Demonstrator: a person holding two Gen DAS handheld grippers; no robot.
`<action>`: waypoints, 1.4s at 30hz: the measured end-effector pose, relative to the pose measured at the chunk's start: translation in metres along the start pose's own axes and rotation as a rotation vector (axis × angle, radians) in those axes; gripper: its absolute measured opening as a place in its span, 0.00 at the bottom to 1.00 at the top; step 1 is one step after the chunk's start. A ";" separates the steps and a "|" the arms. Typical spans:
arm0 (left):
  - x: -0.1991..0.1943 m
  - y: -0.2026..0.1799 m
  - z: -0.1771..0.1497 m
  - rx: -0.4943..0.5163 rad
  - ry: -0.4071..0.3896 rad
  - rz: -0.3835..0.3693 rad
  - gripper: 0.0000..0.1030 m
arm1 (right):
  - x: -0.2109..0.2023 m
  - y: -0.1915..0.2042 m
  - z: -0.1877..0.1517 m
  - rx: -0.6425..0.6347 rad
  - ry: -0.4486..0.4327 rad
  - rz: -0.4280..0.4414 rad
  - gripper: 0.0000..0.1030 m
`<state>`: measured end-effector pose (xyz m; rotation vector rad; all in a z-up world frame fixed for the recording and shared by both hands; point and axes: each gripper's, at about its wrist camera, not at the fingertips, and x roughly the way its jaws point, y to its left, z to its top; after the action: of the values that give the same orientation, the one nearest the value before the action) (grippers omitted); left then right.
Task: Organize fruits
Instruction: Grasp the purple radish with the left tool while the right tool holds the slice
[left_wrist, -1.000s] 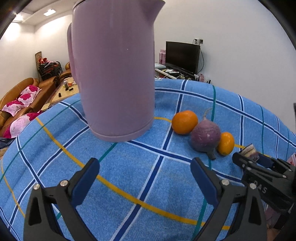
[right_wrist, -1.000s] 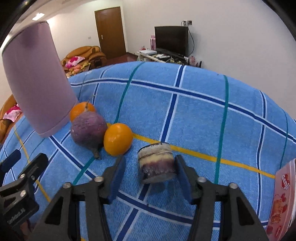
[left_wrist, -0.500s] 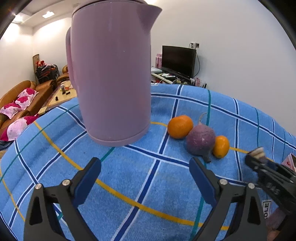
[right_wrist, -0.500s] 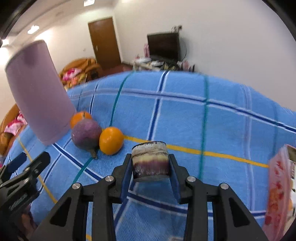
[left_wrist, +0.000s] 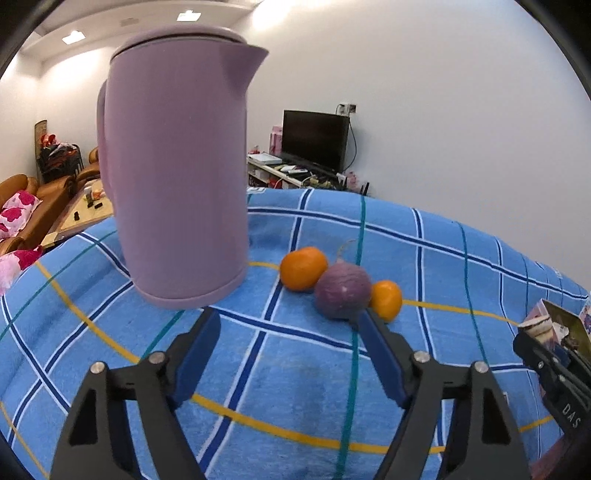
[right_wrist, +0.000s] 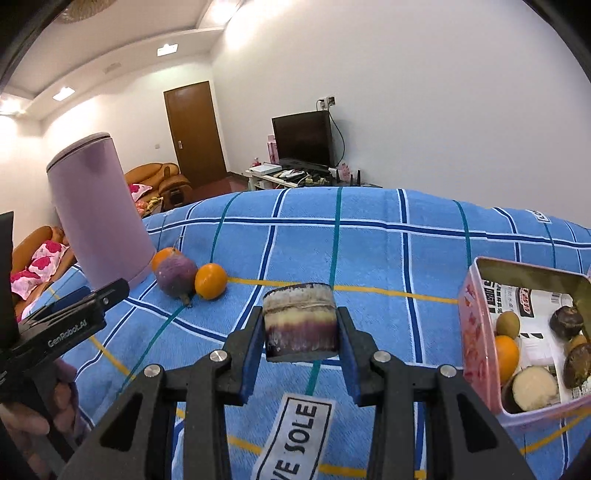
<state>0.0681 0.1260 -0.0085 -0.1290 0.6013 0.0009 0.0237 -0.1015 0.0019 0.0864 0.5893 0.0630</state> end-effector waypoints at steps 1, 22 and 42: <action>0.000 -0.001 0.000 -0.007 -0.003 -0.004 0.77 | -0.001 0.000 0.000 -0.005 -0.003 0.001 0.38; 0.093 -0.040 0.030 -0.193 0.181 0.098 0.70 | 0.003 -0.014 0.000 0.034 0.019 0.046 0.38; 0.085 -0.026 0.019 -0.275 0.161 -0.085 0.51 | 0.004 -0.016 0.002 0.041 0.015 0.041 0.38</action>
<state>0.1498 0.0991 -0.0377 -0.4245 0.7542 -0.0087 0.0285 -0.1175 -0.0001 0.1382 0.6041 0.0913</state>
